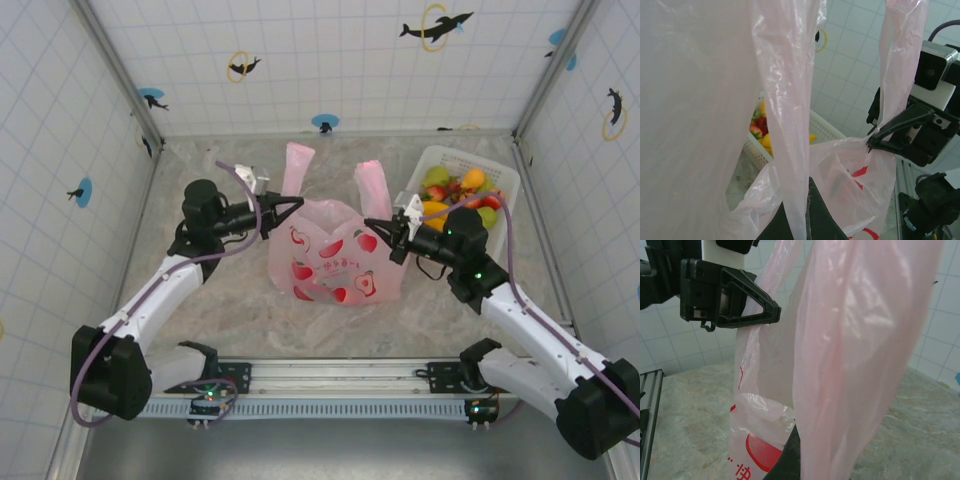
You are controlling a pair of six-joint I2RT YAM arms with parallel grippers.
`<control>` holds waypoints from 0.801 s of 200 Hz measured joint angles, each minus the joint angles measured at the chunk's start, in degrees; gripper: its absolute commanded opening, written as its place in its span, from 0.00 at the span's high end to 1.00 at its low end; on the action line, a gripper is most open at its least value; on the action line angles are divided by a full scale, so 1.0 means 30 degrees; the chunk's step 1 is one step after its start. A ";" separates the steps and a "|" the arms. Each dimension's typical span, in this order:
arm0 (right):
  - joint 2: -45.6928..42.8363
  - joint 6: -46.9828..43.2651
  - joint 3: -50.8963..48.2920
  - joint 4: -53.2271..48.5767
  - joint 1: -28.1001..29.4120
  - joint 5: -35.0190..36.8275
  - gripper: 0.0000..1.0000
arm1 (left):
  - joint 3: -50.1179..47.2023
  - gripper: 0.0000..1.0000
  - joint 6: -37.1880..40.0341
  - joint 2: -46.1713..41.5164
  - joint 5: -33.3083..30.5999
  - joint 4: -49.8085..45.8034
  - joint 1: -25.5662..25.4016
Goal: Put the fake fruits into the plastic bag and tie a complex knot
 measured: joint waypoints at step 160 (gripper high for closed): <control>0.1362 -0.2390 0.2725 -0.5122 -0.0823 -0.2288 0.95 | 0.4452 1.00 1.2641 -0.0036 -0.9697 -1.2400 -0.8145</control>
